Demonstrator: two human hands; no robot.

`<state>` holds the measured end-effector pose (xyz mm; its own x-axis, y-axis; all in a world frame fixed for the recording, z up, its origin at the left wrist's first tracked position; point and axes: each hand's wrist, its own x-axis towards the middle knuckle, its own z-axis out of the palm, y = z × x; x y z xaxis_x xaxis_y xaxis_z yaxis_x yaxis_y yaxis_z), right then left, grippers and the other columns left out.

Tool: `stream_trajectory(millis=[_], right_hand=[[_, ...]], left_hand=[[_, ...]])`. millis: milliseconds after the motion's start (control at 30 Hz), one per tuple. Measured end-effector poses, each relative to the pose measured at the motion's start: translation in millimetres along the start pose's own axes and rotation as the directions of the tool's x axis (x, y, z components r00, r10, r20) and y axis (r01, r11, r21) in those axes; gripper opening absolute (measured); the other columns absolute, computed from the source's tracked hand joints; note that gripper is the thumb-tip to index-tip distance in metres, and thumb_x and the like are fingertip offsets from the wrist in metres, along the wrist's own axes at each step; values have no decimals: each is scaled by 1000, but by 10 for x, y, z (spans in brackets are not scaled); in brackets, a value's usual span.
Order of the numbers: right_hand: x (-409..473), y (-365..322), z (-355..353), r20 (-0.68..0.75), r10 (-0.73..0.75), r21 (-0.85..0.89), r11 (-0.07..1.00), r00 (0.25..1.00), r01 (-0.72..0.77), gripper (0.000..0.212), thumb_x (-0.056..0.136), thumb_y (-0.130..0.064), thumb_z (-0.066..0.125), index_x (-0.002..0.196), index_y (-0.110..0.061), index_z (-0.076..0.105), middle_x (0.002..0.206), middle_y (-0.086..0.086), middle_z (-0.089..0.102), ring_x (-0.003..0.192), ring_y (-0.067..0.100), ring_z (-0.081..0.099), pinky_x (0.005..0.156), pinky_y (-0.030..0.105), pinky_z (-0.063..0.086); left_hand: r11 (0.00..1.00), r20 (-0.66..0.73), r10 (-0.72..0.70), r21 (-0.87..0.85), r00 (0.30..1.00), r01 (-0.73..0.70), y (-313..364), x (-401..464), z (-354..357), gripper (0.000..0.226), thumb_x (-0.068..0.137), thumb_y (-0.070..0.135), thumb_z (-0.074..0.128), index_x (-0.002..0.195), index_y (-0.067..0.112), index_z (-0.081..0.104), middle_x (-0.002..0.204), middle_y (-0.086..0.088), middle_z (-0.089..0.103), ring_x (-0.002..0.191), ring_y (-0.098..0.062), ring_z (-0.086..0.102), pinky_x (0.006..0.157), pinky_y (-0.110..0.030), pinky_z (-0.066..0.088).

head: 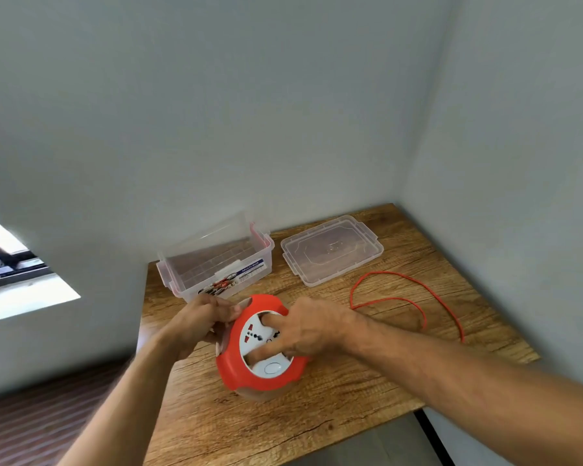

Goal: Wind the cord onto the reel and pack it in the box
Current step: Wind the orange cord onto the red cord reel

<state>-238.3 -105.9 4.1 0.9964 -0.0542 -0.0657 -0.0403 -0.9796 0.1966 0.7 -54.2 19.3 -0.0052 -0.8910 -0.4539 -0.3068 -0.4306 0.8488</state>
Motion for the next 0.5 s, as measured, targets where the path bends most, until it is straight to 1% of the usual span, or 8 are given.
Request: stream_trajectory(millis=[67,133,200,267,300,400,467,500], right_hand=[[19,1,23,-22,28,-50,998,999,-29,63,92,-43,66,145,-47,33,115,16,61,51,20,52,36,18,13],[26,-28,83,-63,119,-28,992,991,-121,58,95,-47,58,147,-44,31,109,14,64,53,19,50,37,20,22],[52,-84,155,-147,311,67,950,939,-304,58,93,-53,55,146,-40,35,99,10,69,59,22,60,42,23,34],[116,-142,195,-221,552,221,831,804,-510,61,87,-57,56,142,-38,40,93,9,73,71,28,69,51,30,47],[154,-163,205,-227,649,318,754,726,-574,60,85,-56,56,139,-38,39,96,9,74,77,29,71,57,33,51],[276,-264,219,-162,816,589,531,555,-609,61,81,-48,63,137,-44,36,116,7,71,98,27,69,75,40,57],[336,-340,219,-133,867,673,435,480,-599,66,78,-44,69,136,-45,38,119,2,71,101,24,68,78,37,57],[360,-369,226,-129,883,693,406,451,-596,67,77,-44,72,135,-46,39,118,0,71,98,22,69,77,34,57]], left_hand=[[999,-20,34,-27,999,-34,0,-3,35,16,84,33,71,86,26,85,83,-6,82,70,-14,76,61,-28,59],[995,-52,73,-61,996,-76,-55,-1,54,18,93,26,67,88,26,85,87,-9,82,75,-19,77,68,-33,60],[985,-115,110,-119,987,-124,-120,-24,103,26,97,20,63,88,28,85,87,-9,82,76,-20,77,67,-33,61],[958,-223,169,-190,960,-213,-195,-45,213,29,98,17,62,88,30,85,85,-7,82,75,-19,77,62,-28,61],[938,-287,202,-220,937,-269,-236,-55,275,26,98,17,63,92,30,85,86,-7,82,76,-19,77,61,-27,61],[871,-432,296,-244,852,-426,-370,-74,425,24,91,23,66,111,27,79,95,-5,79,79,-14,75,64,-27,61],[842,-491,311,-255,814,-476,-435,-104,469,26,86,27,66,106,37,80,99,-6,74,79,-16,71,67,-31,62],[832,-505,319,-257,802,-492,-454,-116,477,26,85,28,66,102,41,81,100,-12,71,80,-21,68,69,-37,62]])
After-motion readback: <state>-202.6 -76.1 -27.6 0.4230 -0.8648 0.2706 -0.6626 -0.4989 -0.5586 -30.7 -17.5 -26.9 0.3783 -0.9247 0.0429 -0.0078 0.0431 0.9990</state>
